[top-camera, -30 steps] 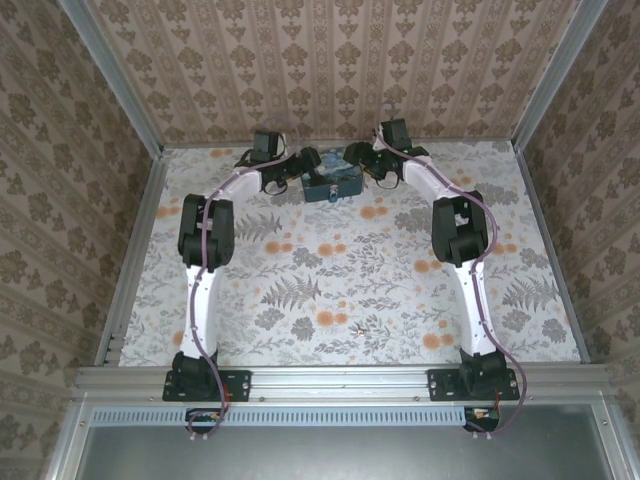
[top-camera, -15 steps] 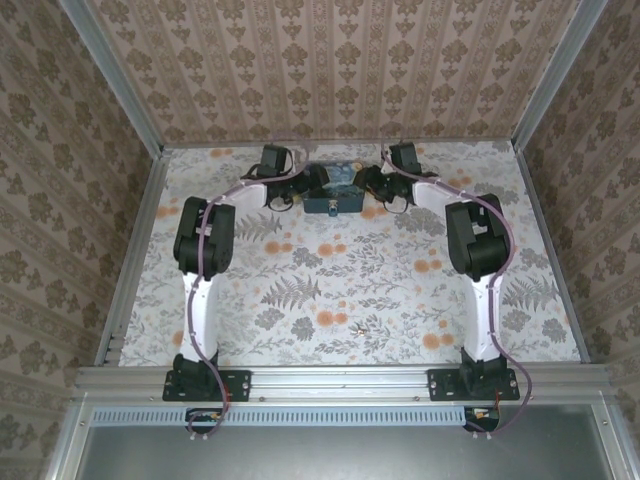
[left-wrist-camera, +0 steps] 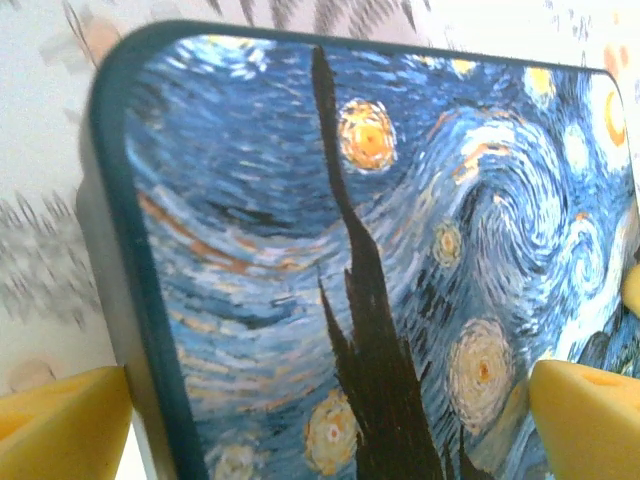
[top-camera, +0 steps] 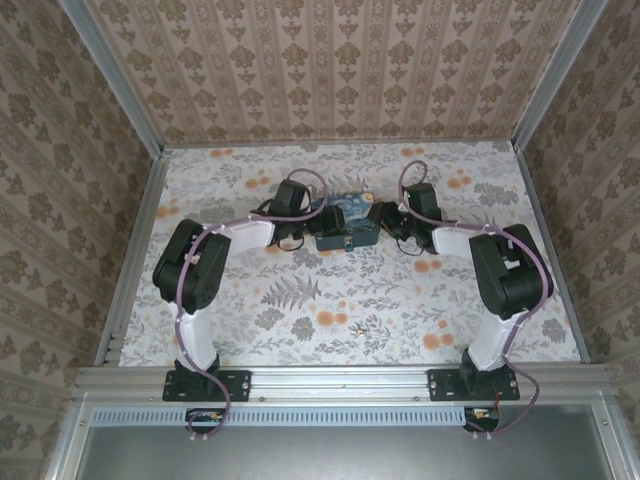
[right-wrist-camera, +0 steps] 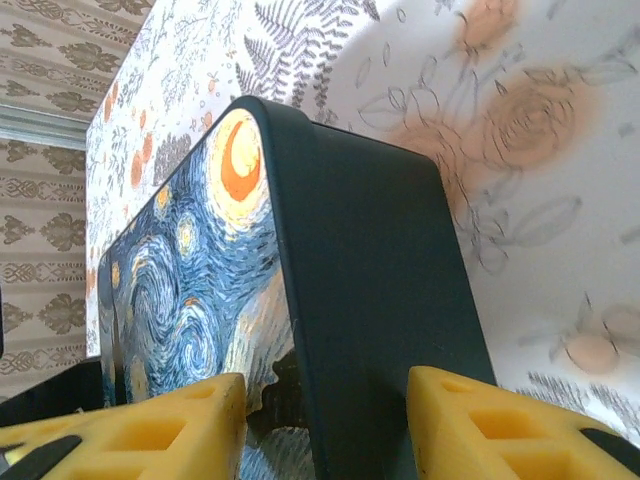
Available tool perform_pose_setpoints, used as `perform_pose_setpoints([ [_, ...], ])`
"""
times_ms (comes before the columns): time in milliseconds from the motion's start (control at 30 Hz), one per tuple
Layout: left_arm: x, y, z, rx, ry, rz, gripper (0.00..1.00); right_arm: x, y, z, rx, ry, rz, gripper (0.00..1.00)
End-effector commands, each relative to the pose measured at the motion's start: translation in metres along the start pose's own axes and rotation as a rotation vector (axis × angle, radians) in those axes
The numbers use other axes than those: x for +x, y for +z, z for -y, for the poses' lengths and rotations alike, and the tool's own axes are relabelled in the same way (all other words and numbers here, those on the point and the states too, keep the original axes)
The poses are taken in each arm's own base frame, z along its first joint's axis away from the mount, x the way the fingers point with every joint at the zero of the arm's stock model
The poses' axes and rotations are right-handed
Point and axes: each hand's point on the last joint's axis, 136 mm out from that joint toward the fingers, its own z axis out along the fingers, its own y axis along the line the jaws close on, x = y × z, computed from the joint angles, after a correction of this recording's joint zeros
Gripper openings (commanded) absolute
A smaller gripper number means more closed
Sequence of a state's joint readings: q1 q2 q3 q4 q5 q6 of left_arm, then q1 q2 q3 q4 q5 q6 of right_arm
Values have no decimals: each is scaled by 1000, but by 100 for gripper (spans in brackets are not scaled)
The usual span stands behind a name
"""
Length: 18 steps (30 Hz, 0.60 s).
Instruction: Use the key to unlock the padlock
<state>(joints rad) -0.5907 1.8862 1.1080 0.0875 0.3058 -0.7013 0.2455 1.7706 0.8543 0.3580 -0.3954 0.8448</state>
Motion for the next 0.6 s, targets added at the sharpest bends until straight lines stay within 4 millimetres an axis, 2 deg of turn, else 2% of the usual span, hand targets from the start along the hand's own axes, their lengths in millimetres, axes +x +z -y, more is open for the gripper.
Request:
perform_pose_setpoints([
  [0,19,-5,20,39,32,6,100,47,-3,4,-3,24,-79,48],
  [133,29,-9,12,22,11,7,100,69,-10,12,10,33,-83,50],
  [333,34,-7,10,26,7,0,100,76,-14,16,24,50,-87,54],
  [467,31,-9,7,19,2,13,100,71,-26,23,80,35,-54,66],
  [567,21,-19,-4,3,-30,52,100,57,-47,29,134,17,34,70],
])
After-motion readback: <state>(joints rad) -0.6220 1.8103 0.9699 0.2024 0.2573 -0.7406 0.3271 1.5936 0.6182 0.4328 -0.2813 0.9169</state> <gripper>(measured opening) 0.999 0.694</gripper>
